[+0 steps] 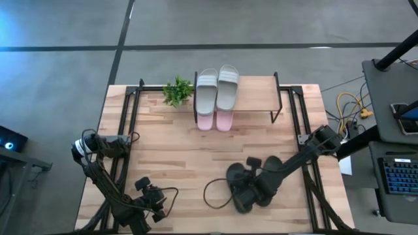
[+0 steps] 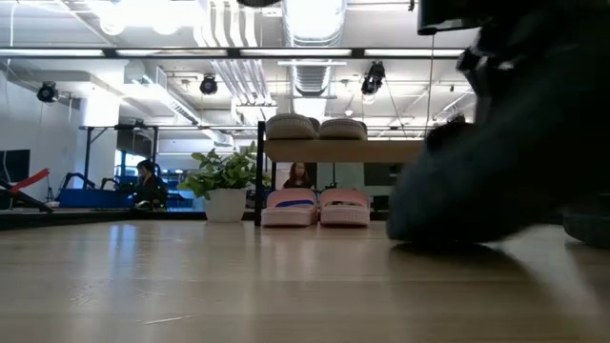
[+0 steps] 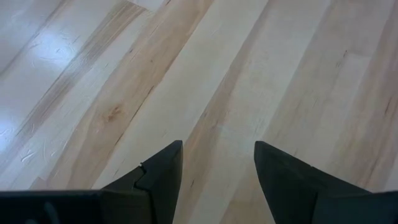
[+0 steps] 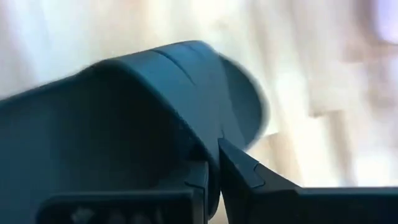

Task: Pick and place slides into the shelf
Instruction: Put the left black slides under the shelf, then put the bottom black slides under the shelf, then adjust the right black slides under the shelf

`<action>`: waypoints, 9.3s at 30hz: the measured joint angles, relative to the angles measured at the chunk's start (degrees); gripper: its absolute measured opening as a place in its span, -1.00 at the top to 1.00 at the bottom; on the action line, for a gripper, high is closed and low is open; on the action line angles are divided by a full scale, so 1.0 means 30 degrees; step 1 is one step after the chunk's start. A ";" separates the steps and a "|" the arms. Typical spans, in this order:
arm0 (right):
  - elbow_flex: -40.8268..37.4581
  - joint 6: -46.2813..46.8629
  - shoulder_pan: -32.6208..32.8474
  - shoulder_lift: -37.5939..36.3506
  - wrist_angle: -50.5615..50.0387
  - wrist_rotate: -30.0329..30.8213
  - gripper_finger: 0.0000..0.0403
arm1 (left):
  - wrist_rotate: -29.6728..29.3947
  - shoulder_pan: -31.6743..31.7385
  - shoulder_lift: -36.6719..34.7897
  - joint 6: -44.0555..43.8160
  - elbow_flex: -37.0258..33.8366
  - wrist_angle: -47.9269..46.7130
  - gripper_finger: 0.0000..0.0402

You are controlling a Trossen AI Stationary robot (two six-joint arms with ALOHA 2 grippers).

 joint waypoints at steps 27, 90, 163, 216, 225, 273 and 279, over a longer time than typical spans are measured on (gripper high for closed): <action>-0.4164 -0.3885 -0.8317 -0.0818 -0.0550 0.7504 0.91 | 0.0146 0.0007 0.0000 -0.0055 -0.0255 -0.0036 0.08; -0.1256 1.0873 0.7043 -0.1725 -0.8553 -0.4505 0.12 | 0.0255 0.0007 0.0000 -0.0062 -0.0546 -0.0026 0.08; -1.1069 -0.5966 -0.7064 -0.4972 0.1199 0.9427 0.93 | 0.0364 0.0007 0.0000 -0.0091 -0.0546 -0.0011 0.08; -0.6203 0.7252 -0.5713 -0.7218 -0.4417 -1.1051 0.28 | 0.0966 0.0011 0.0000 -0.0084 -0.0532 -0.0004 0.08; -0.9595 1.4350 -0.3524 -0.8225 0.1766 -1.0901 0.50 | 0.0750 0.0008 0.0002 -0.0084 -0.0539 -0.0001 0.08; -0.8744 1.5549 -0.3433 -0.6034 0.7228 -0.4480 0.83 | 0.0758 0.0007 0.0007 -0.0091 -0.0568 0.0634 0.08; -0.7867 1.4170 -0.4240 -0.2960 0.8547 -0.4317 0.83 | 0.0758 0.0007 0.0007 -0.0084 -0.0568 0.0641 0.08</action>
